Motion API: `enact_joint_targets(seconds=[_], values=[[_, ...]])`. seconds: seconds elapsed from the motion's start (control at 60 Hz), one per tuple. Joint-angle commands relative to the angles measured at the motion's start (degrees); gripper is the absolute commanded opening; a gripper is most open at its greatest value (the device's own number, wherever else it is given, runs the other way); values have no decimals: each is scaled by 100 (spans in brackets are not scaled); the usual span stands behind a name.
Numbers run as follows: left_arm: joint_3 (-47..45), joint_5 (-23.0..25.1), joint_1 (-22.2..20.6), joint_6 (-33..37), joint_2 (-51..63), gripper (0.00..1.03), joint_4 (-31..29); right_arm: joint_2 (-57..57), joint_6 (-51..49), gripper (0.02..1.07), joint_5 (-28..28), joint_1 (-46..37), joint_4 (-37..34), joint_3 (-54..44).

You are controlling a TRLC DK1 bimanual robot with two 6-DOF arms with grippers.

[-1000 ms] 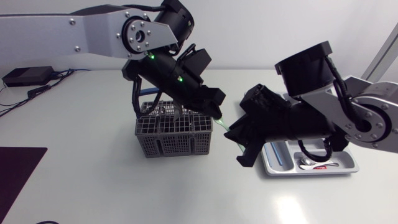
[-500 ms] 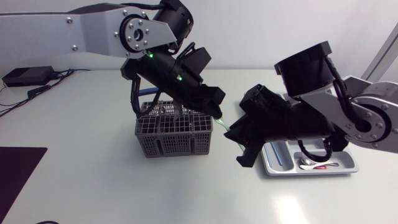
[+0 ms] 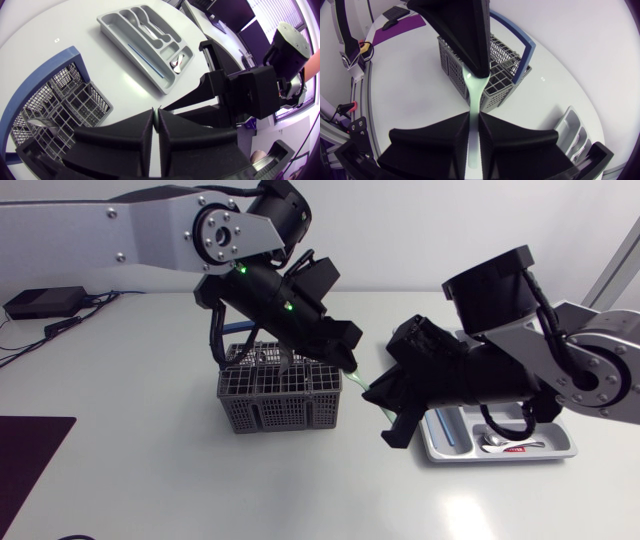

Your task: Unload the cutlery basket into the drawer organizer.

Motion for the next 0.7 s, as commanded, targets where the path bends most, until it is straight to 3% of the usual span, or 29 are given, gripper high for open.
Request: enact_joint_targets(seconds=[0.0,0.1,0.117,0.133,0.15,0.233,0.433,0.683], values=[[72,39,79,-101,-155,19,94,29,-52,12,-171,36,-167,62],[134,39,140,-101,-199,54,112,20,-175,12,-224,18,-237,18],[151,39,184,-110,-216,67,121,11,-211,12,-241,18,-255,0],[160,39,193,-110,-216,70,121,3,-255,12,-259,9,-281,-8],[178,39,219,-110,-251,81,130,3,-299,12,-259,9,-307,-26],[239,39,342,-127,-339,98,156,-6,-509,12,-338,-87,-413,-114],[248,-260,632,49,-594,98,279,-6,-1705,12,-901,-984,-879,-351],[-156,-972,1142,1095,-1016,98,103,275,-4772,12,-1489,-3269,-1942,-457]])
